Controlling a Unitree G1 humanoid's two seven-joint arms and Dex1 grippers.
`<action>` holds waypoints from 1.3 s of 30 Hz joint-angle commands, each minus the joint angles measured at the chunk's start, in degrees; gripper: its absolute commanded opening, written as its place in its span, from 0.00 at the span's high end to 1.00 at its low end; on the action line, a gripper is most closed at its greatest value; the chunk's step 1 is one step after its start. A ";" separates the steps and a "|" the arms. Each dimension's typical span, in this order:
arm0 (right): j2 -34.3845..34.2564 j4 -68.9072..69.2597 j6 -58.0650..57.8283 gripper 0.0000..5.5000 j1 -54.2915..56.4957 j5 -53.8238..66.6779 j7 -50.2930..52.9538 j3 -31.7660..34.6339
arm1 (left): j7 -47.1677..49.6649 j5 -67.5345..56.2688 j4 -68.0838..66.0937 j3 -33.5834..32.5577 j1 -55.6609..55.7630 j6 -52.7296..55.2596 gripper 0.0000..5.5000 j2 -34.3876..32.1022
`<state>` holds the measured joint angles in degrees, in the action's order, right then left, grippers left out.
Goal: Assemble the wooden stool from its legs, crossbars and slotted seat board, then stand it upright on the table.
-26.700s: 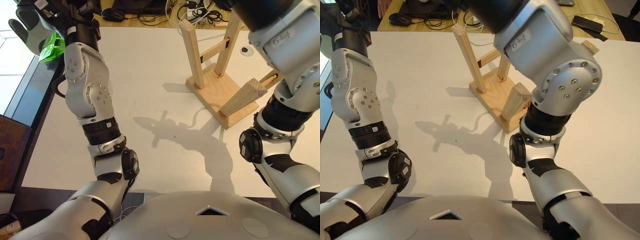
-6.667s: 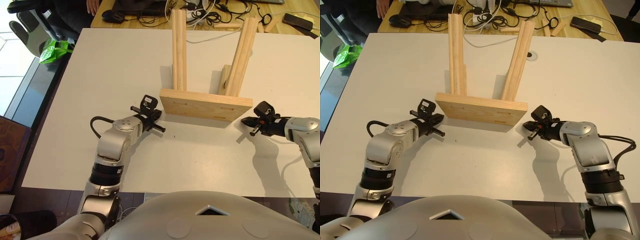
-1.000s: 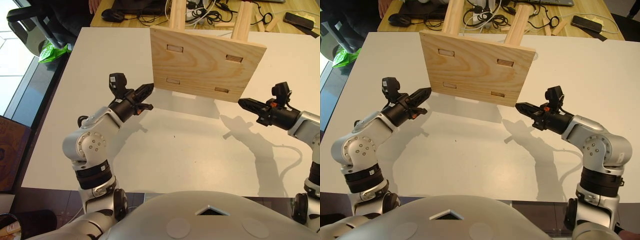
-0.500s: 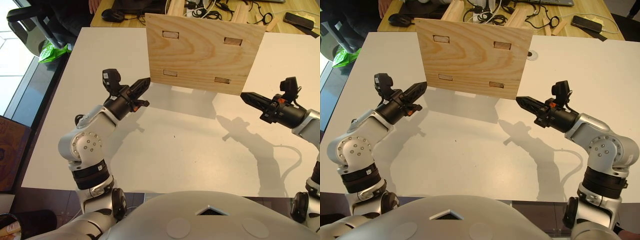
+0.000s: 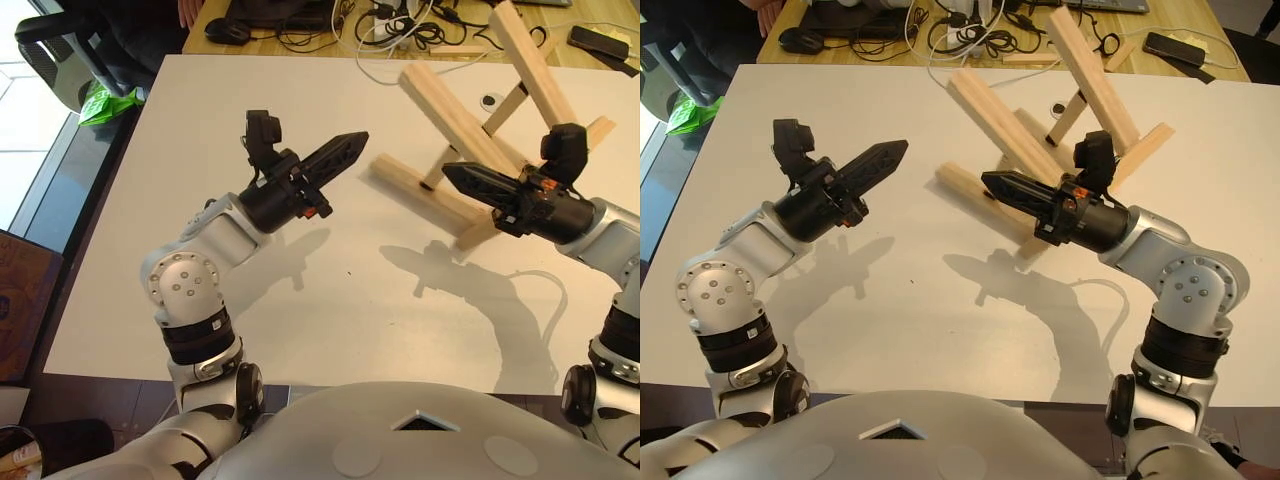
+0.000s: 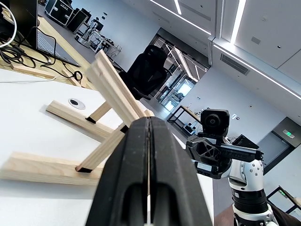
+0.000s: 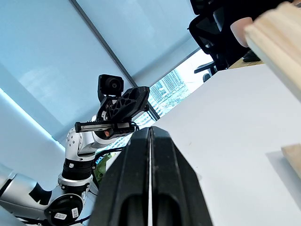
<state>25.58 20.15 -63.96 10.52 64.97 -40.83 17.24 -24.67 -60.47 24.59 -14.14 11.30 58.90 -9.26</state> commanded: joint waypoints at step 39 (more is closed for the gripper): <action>1.63 -22.82 26.35 1.00 8.33 -36.49 20.63 -8.73 | 7.15 0.59 -2.41 4.97 0.44 -7.13 0.99 -4.30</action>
<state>26.02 0.73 -38.09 20.86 33.59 -22.72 10.15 -18.17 -60.91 22.76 -9.47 11.11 52.13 -12.99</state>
